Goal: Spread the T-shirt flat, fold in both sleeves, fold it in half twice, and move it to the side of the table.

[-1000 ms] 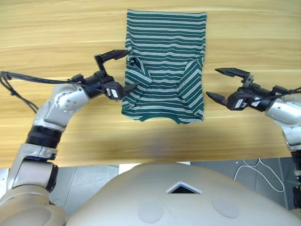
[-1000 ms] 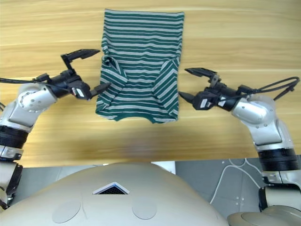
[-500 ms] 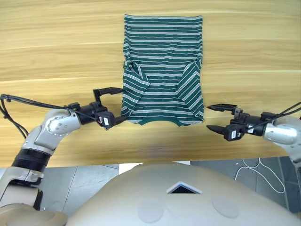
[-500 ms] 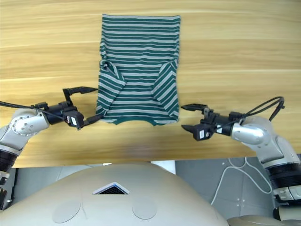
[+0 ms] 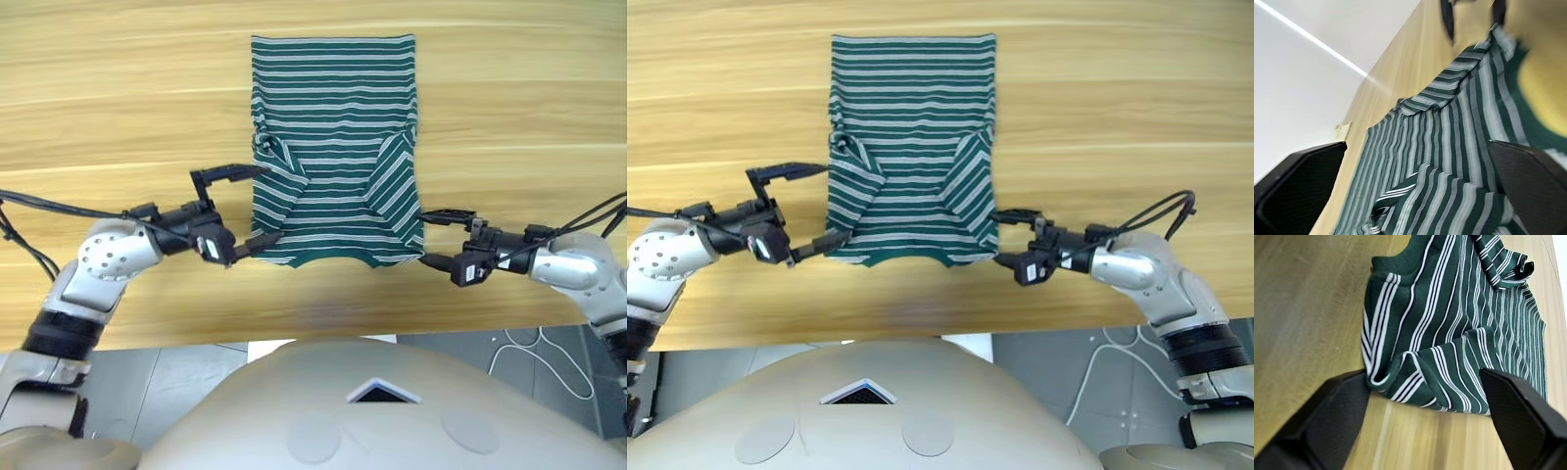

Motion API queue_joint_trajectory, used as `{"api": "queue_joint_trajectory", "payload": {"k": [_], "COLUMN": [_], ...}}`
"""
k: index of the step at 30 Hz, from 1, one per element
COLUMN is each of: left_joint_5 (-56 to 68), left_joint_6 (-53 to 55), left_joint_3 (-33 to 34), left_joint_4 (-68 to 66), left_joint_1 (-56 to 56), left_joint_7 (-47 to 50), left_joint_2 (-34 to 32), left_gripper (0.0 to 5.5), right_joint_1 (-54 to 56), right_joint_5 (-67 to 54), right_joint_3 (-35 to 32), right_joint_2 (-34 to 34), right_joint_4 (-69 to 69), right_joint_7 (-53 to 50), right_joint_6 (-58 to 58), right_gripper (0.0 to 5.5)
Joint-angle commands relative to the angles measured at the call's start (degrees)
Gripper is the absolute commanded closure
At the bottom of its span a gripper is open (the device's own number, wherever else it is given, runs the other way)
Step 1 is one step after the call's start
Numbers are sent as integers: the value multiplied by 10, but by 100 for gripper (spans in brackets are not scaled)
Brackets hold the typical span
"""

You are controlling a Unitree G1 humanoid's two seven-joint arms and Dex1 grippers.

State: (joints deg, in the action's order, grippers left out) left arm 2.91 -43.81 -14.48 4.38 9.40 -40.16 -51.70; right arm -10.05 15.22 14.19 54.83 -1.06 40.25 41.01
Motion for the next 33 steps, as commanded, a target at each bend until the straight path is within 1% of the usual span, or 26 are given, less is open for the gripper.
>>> {"api": "queue_joint_trajectory", "payload": {"k": [1,3,6,9,11,14,19,20,22,26,28,29,30,33], "left_joint_5": [69,57,-19,-94,-154,-232,-262,-266,-268,-269,-268,-268,-268,-267], "left_joint_6": [5,1,-4,5,24,48,37,34,28,24,21,19,18,16], "left_joint_3": [33,45,48,56,55,37,7,-2,-17,-45,-54,-58,-61,-66], "left_joint_4": [47,37,-4,-38,-64,-106,-133,-138,-145,-156,-157,-157,-157,-159], "left_joint_1": [25,46,86,104,94,59,12,2,-10,-8,-3,-3,-3,-5], "left_joint_7": [-29,-44,-60,-49,-33,-4,19,19,15,0,-5,-6,-7,-7], "left_joint_2": [-32,-50,-73,-78,-71,-52,-23,-18,-12,-17,-24,-27,-28,-30], "left_gripper": [10,10,10,10,10,10,10,10,41,109,152,158,158,158], "right_joint_1": [-11,-10,-10,-9,-12,-15,-22,-22,-19,-13,-12,-10,-8,-6], "right_joint_5": [42,43,43,43,41,41,41,41,40,40,40,41,42,44], "right_joint_3": [25,27,30,32,30,29,27,27,30,35,37,38,39,40], "right_joint_2": [-6,-7,-7,-5,-1,1,1,1,0,-4,-6,-7,-8,-10], "right_joint_4": [-22,-23,-23,-24,-25,-24,-21,-21,-22,-20,-20,-20,-21,-22], "right_joint_7": [12,9,7,6,4,1,-3,-3,-2,-1,-2,-3,-4,-7], "right_joint_6": [-25,-25,-25,-24,-22,-23,-22,-22,-23,-24,-26,-28,-29,-32], "right_gripper": [154,154,154,154,154,154,154,172,205,277,319,348,354,430]}}
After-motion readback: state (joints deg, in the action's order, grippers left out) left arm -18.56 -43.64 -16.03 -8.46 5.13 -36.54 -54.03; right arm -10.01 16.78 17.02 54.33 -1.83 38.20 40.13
